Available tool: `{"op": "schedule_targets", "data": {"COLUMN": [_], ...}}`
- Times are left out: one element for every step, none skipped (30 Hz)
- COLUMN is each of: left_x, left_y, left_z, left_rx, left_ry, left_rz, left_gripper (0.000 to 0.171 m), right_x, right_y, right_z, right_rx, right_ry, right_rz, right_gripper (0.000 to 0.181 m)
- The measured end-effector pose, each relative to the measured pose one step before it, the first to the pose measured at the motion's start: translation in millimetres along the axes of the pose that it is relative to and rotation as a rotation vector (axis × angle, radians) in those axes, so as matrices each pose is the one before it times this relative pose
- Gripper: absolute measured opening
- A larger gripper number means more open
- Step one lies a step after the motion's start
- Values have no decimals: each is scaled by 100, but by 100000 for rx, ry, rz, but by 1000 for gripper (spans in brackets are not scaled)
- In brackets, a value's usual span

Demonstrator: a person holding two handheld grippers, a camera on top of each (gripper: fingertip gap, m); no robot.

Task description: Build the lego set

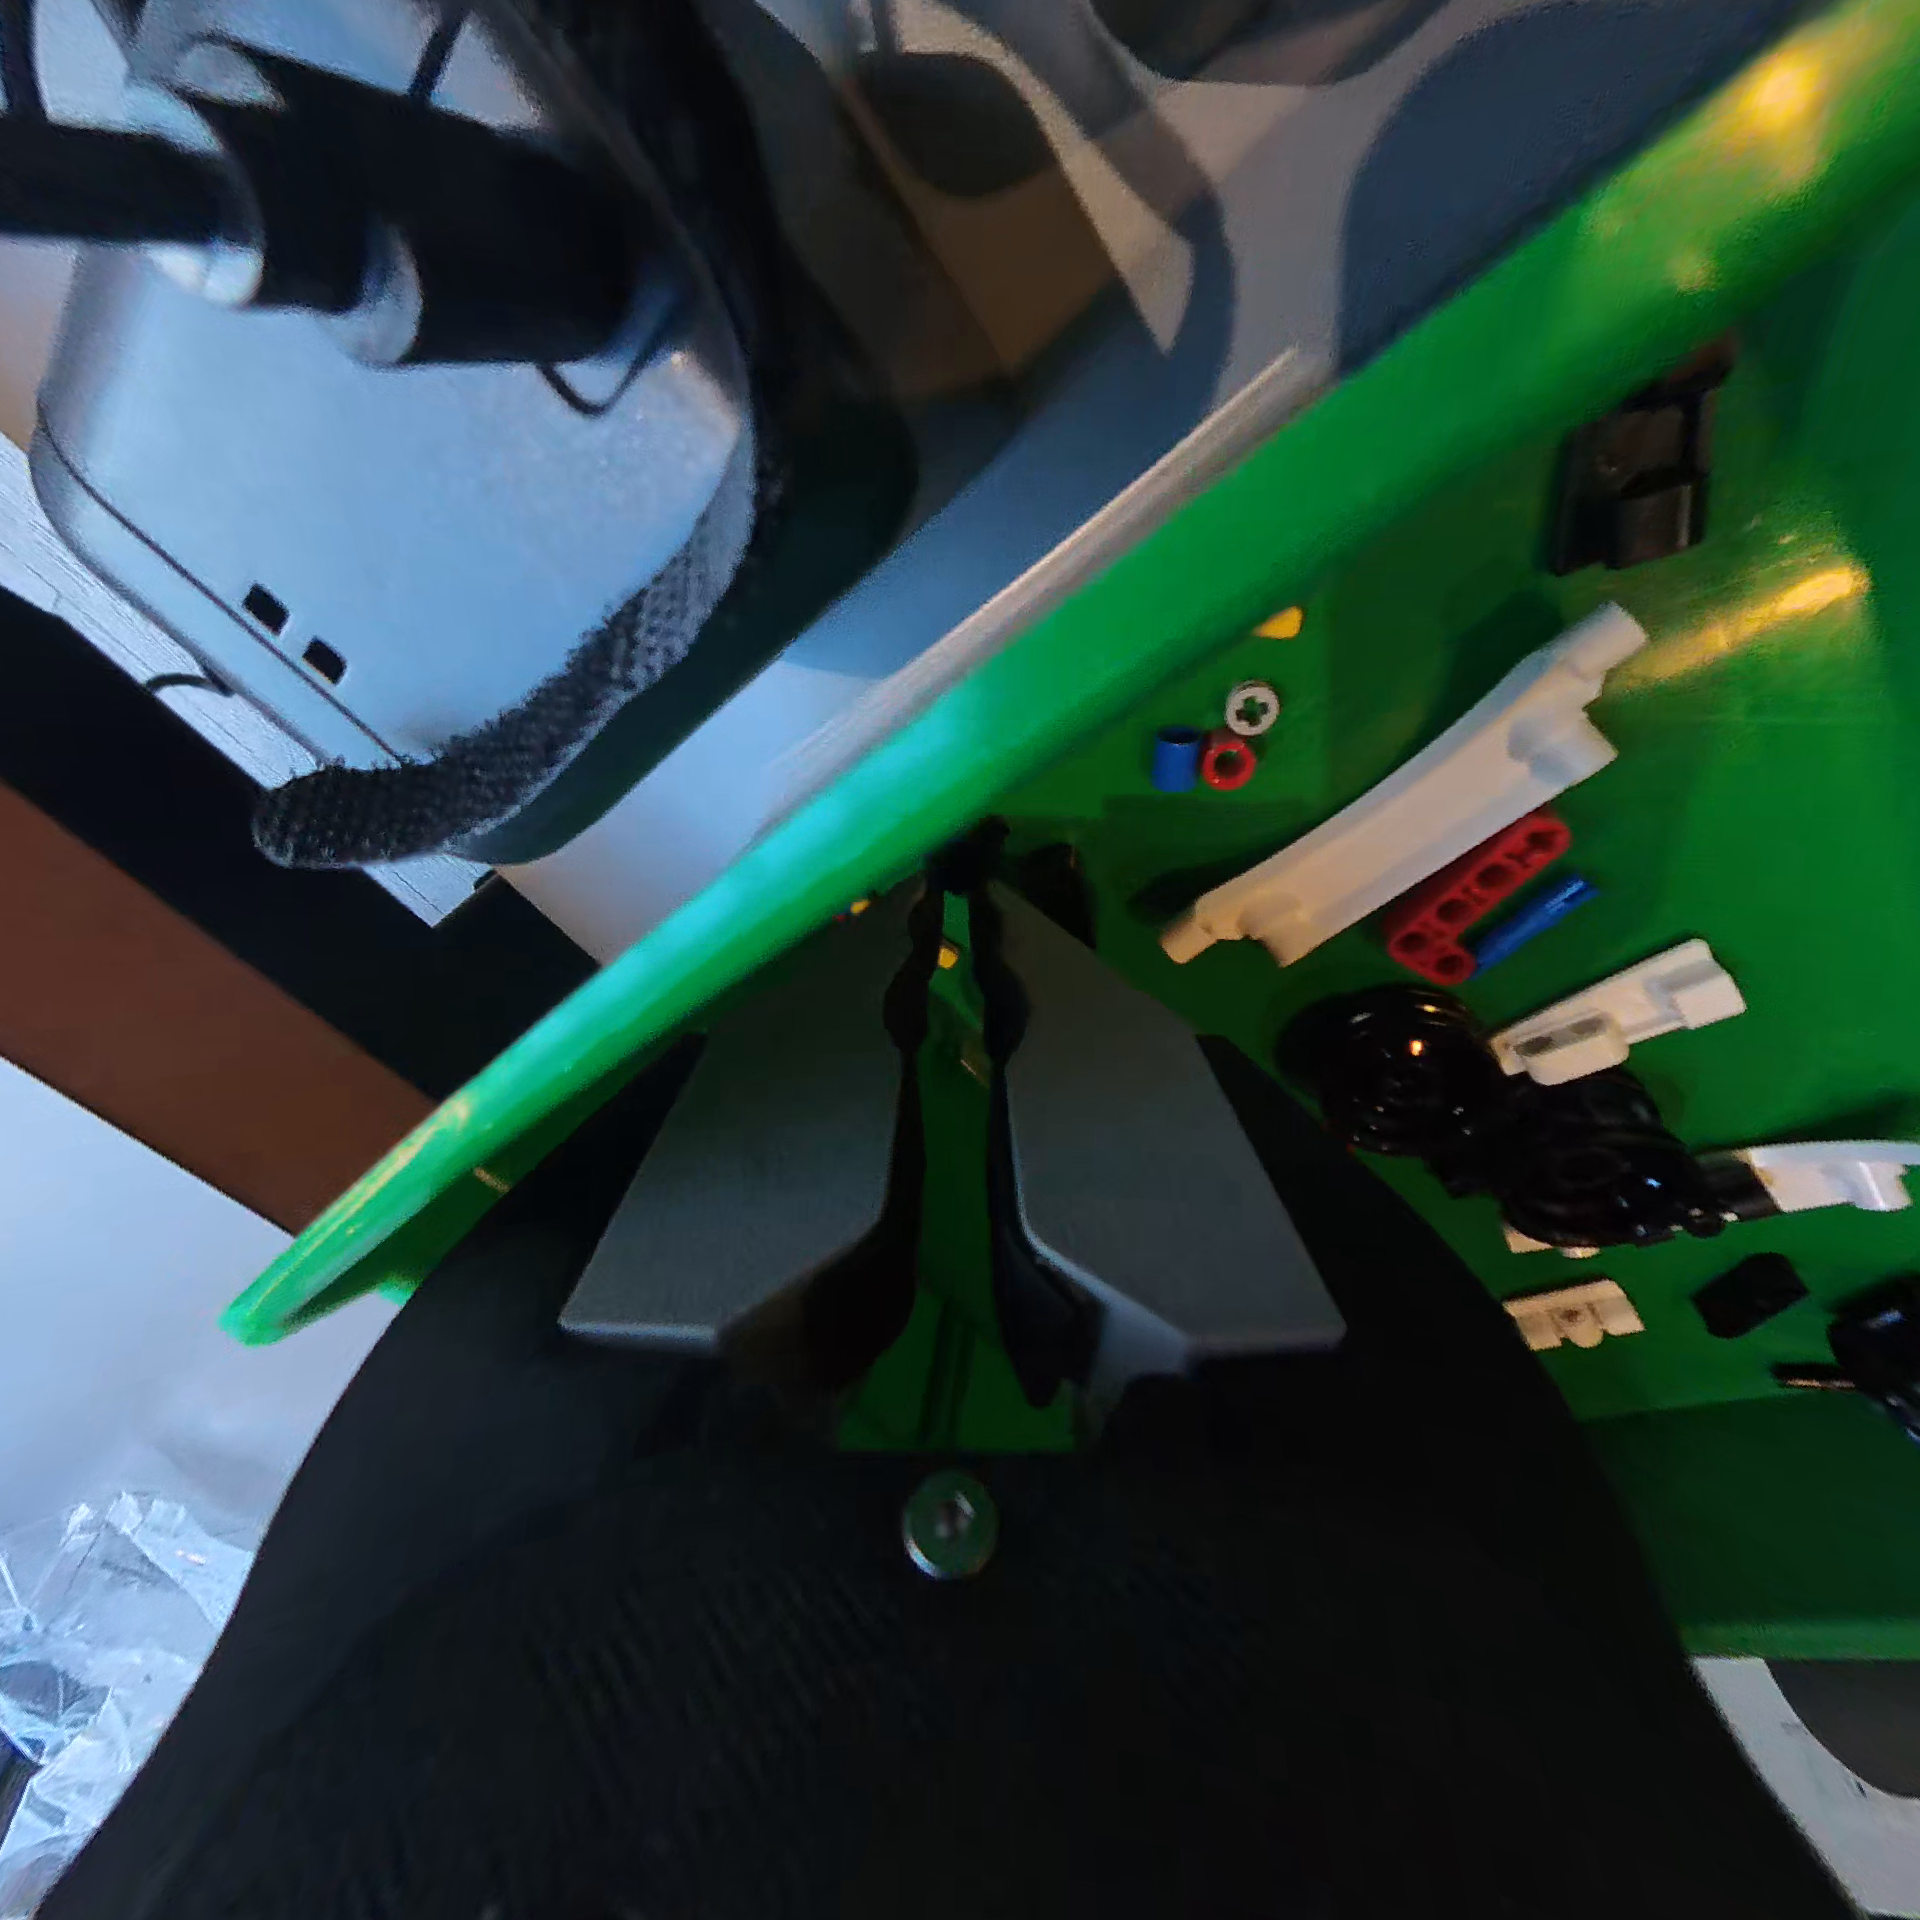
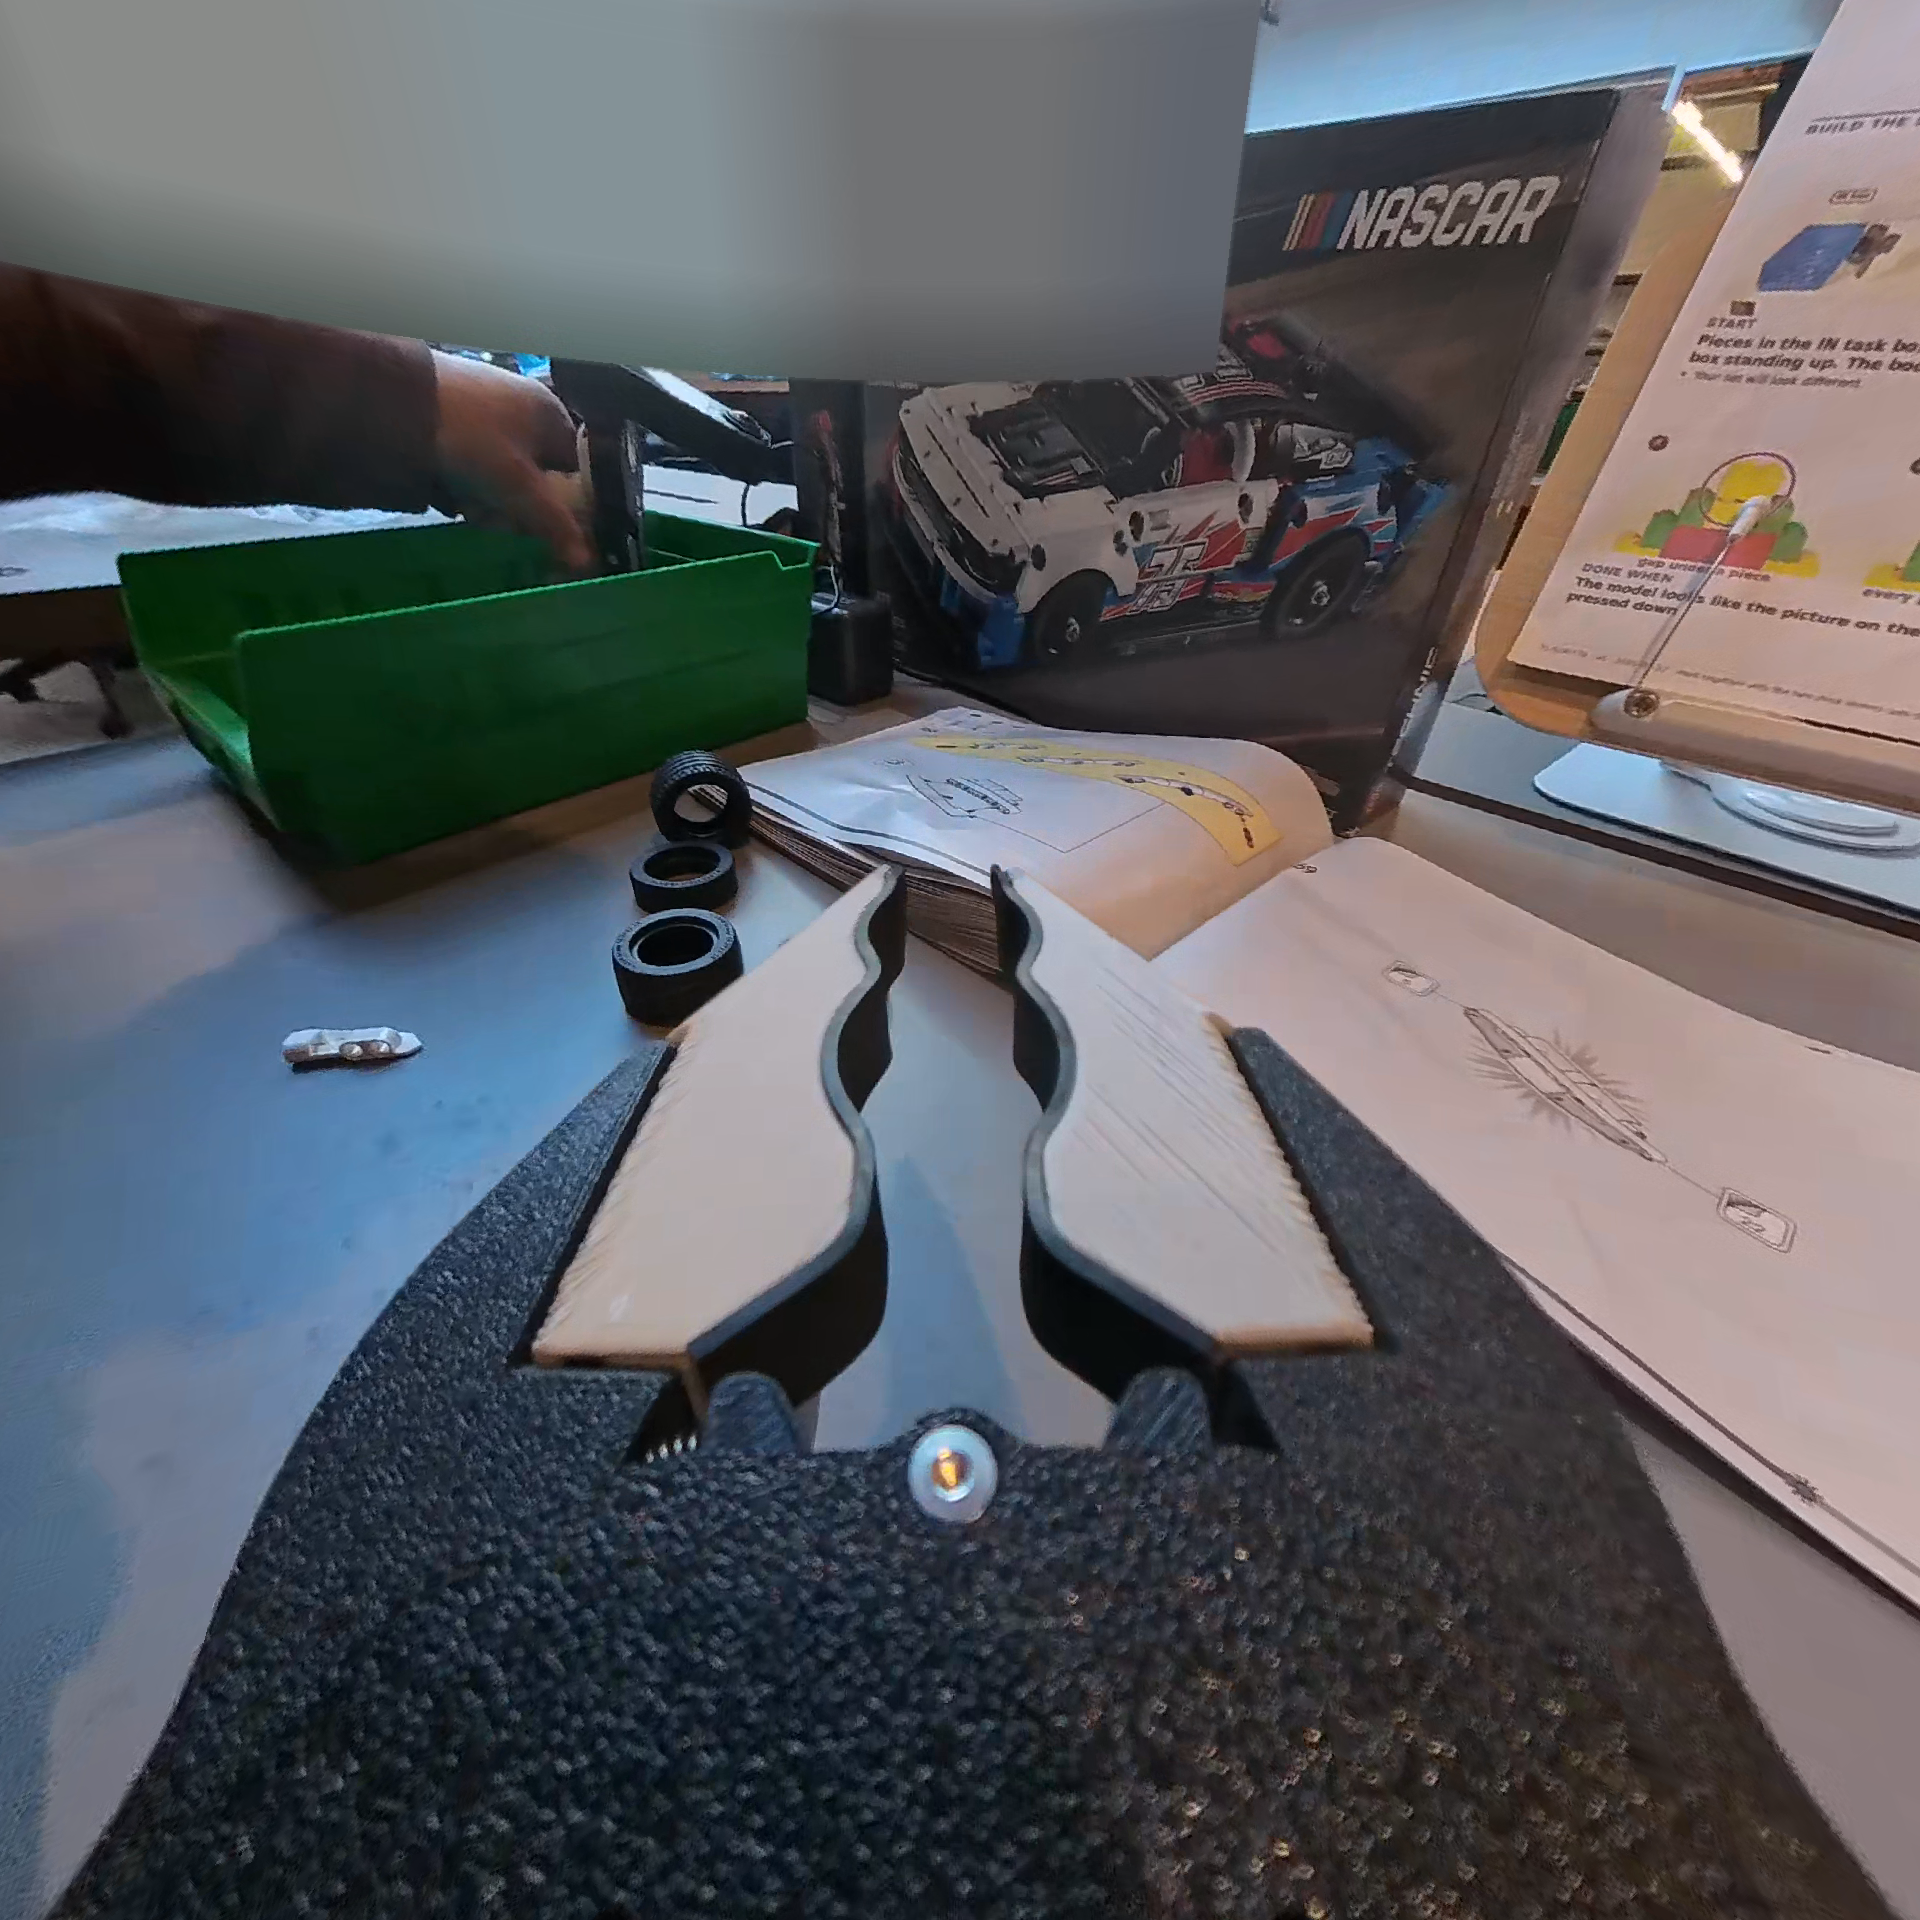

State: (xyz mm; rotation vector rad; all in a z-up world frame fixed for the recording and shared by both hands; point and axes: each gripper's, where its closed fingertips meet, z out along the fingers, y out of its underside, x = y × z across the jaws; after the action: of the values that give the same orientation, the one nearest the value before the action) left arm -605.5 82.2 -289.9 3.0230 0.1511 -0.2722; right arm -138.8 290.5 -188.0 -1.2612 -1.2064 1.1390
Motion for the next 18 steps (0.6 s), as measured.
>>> {"op": "schedule_targets", "data": {"left_x": [12,60,56,69,141,165,148,90,170,225,255,237,155,225,475,864,1304,1829], "left_y": [15,116,165,202,223,186,105,130,240,206,118,23,-106,-262,-513,-808,-1073,-1296], "left_z": [3,2,1,5,-39,-158,-296,-423,-576,-773,-1006,-1218,-1401,-1572,-1722,-1815,-1830,-1727], "left_rx": [-233,-511,-278,262,724,1285,2149,2248,1605,2041,2649,2975,3418,3801,4563,5265,5535,5854], "left_ry": [294,452,39,-432,-385,-730,-1365,-2034,-1637,-1556,-1601,-2001,-2780,-2826,-1930,-575,614,1642], "left_rz": [-377,-217,277,358,427,551,864,937,583,230,24,6,209,400,491,582,891,1597], "left_gripper": [2,2,2,2,2,2,2,2,2,2,2,1,2,1,1,1,1,1], "right_x": [5,30,71,52,56,41,25,-4,-36,-58,-72,-80,-67,-48,-5,20,38,32], "right_y": [-43,-28,-38,-35,-19,-24,-2,1,4,8,10,6,0,-7,-21,-29,-25,-20], "right_z": [-20,-24,-24,-27,-20,-14,-2,0,17,15,13,15,9,-6,-19,-24,-26,-20], "right_rx": [329,286,279,253,199,159,69,-14,-28,-51,-65,-32,9,57,146,206,170,133], "right_ry": [-474,-302,-103,-99,-157,-158,-135,-105,-136,-205,-205,-185,-220,-211,-111,-31,35,89], "right_rz": [736,720,669,659,633,551,376,133,-59,-161,-247,-234,-64,127,291,387,398,302], "right_gripper": [16,16,16,16,16,16,16,16,16,16,16,16,16,16,16,16,16,16]}}
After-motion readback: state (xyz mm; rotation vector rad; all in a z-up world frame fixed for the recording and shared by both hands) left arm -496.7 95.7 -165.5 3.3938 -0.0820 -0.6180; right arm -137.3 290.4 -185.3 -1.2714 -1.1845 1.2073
